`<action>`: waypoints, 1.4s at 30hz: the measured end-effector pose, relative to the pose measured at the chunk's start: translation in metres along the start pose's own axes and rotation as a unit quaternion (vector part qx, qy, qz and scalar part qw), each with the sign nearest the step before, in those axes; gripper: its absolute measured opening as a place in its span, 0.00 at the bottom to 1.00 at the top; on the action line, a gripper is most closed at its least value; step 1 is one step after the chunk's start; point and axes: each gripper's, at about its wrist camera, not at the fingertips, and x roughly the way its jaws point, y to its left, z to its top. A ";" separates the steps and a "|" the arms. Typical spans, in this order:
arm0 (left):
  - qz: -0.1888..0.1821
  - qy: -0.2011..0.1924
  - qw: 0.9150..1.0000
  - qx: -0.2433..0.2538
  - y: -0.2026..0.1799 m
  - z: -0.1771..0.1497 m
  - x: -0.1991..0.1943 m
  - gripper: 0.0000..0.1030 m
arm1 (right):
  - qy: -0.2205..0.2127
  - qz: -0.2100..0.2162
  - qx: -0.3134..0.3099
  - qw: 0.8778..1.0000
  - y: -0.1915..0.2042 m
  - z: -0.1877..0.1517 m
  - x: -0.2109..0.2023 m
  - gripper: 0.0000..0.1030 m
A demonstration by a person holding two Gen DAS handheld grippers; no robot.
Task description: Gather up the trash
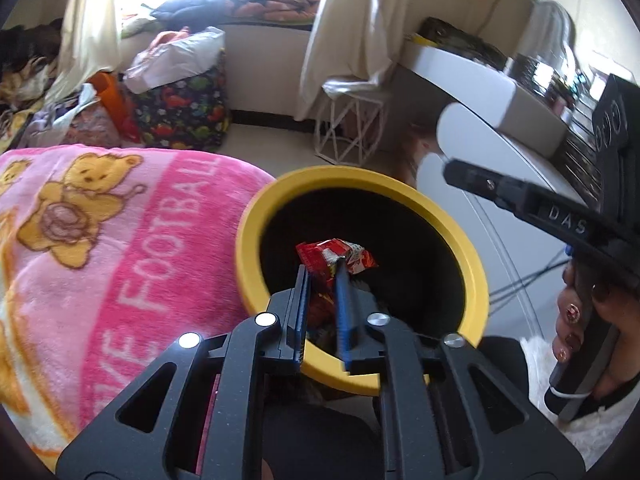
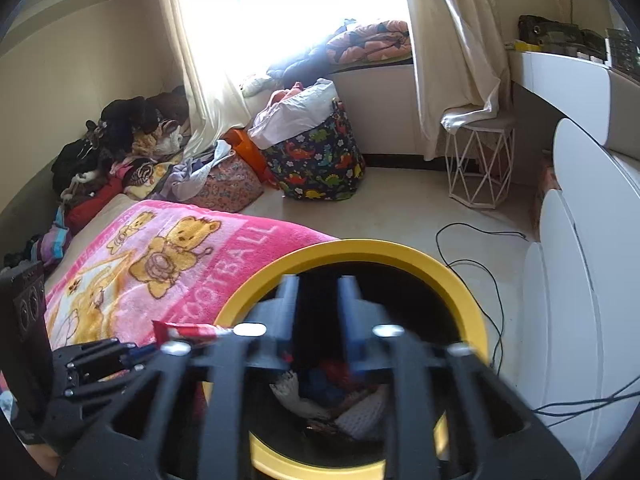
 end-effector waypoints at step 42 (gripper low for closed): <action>0.128 -0.169 0.977 -0.023 0.001 -0.044 -0.132 0.90 | -0.207 -0.082 -0.056 0.973 0.060 -0.086 -0.111 0.94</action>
